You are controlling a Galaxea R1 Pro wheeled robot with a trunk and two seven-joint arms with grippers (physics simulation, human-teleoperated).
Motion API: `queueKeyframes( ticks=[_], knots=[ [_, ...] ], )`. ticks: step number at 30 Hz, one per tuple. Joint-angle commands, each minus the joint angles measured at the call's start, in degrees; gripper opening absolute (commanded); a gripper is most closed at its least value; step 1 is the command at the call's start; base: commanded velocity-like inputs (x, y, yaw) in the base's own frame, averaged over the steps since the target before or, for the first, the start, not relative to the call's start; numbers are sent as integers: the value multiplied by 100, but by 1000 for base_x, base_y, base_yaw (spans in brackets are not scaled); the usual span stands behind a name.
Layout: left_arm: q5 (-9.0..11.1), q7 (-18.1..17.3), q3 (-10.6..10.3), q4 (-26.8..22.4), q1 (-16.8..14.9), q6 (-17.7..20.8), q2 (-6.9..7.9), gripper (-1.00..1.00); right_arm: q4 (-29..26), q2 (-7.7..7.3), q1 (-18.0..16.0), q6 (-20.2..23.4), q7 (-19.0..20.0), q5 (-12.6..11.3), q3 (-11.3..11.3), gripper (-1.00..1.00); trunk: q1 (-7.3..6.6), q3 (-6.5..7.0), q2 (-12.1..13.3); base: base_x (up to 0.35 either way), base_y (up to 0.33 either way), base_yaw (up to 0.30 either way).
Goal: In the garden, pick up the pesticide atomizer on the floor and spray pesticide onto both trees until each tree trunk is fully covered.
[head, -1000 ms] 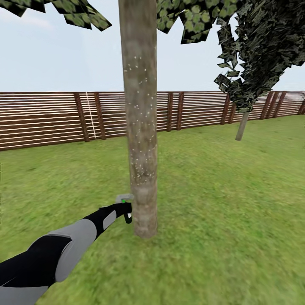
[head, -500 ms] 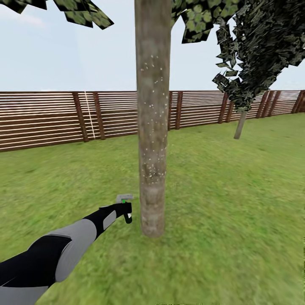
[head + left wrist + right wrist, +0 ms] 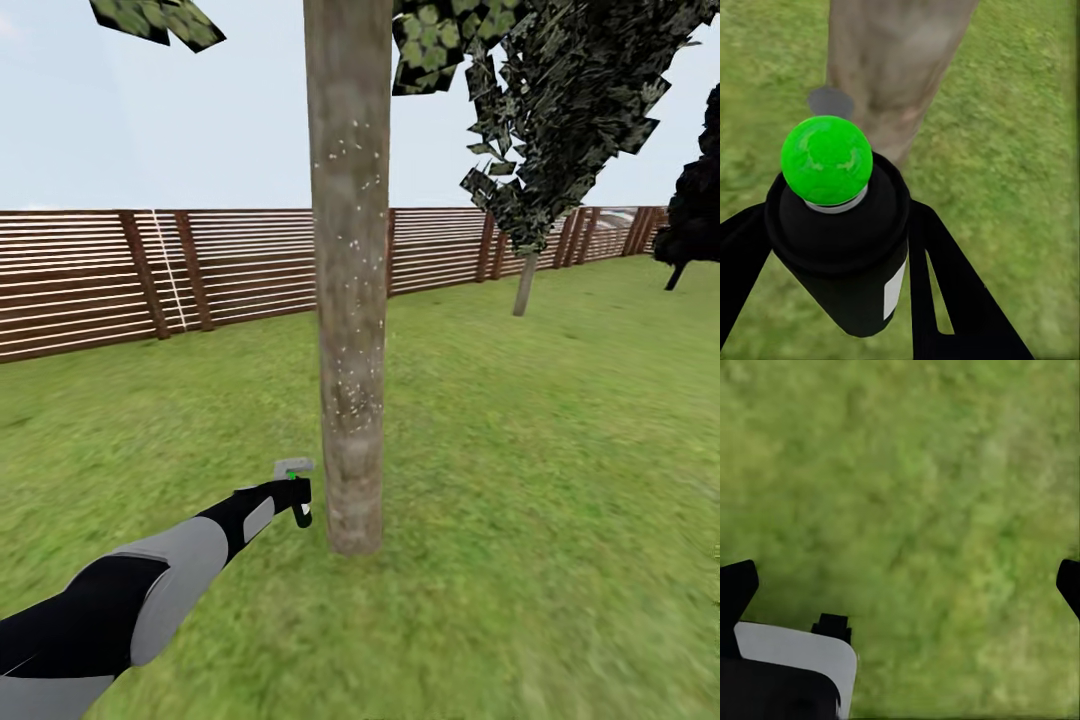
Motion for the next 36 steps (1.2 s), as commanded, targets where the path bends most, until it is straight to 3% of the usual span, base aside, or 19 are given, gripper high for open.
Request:
queueKeyframes(
  ticks=[1,8,25,36],
  knots=[
    [59,-13,-45,-13,-1,33,3,-100,1,0,-3,-12,-18,-39,49,100,1,-14,-7,0,350,-201],
    [60,-15,-45,-12,-1,33,3,-100,1,0,-3,-12,-18,-35,49,100,1,-25,-7,0,350,-92],
    [63,-16,-45,-11,-1,31,3,-100,1,0,-6,-12,-16,-39,49,100,1,-25,-7,0,350,-284],
    [60,-16,-45,-11,-1,26,3,-100,1,0,-3,-12,-10,-40,49,100,1,-25,-7,0,350,-152]
  ],
)
